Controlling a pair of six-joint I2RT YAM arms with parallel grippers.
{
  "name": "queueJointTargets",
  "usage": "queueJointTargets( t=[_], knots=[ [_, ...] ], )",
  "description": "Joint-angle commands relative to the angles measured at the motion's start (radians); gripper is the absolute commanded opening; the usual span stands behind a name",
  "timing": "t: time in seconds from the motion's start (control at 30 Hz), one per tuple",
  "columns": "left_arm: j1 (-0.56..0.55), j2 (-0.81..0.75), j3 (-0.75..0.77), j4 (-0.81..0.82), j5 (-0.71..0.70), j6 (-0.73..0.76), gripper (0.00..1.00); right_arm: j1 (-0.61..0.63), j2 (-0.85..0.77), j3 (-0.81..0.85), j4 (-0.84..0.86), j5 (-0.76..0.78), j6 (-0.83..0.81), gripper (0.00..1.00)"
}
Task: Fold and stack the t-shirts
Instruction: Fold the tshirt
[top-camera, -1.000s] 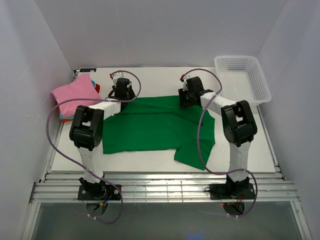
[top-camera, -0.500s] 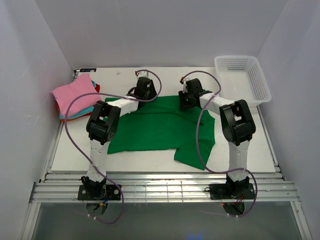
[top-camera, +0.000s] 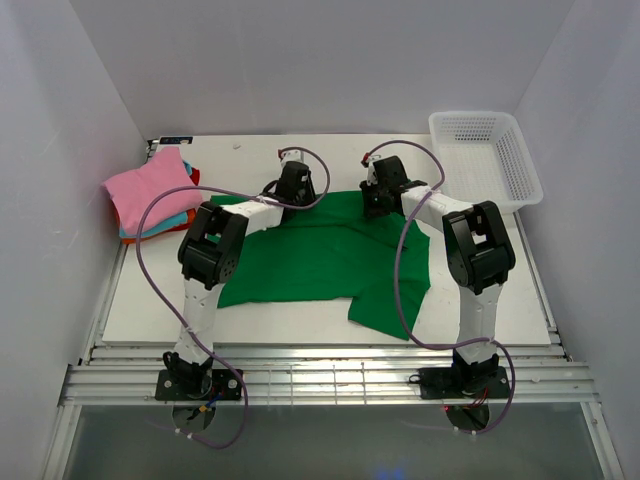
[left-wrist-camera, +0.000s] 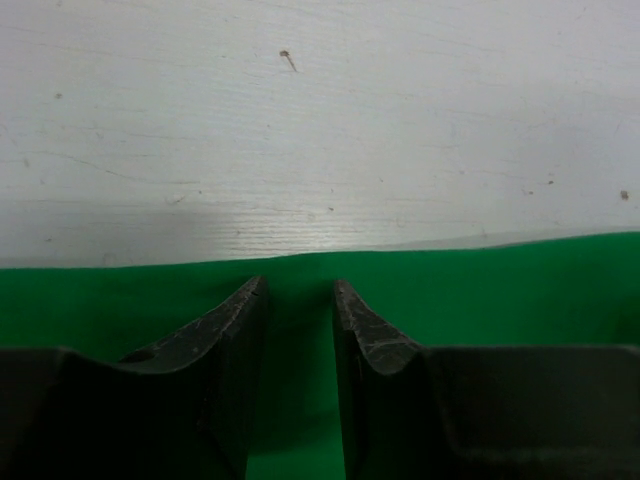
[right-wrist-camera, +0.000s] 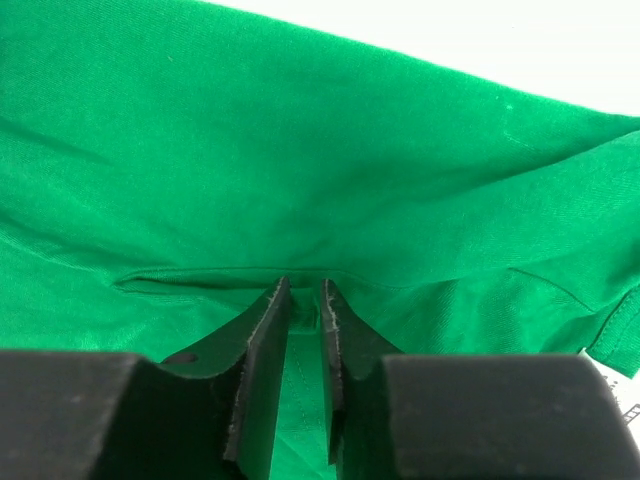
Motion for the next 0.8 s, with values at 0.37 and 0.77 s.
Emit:
queueJointTargets(
  t=[0.37,0.77],
  knots=[
    [-0.062,-0.123,-0.044,0.034,-0.094,0.037,0.35,0.005,-0.047,-0.003,-0.013,-0.003,-0.002,0.24],
    [-0.097,-0.094,-0.033,0.023,-0.131,0.069,0.35,0.013,-0.039,0.0,-0.019,-0.008,-0.002,0.22]
  ],
)
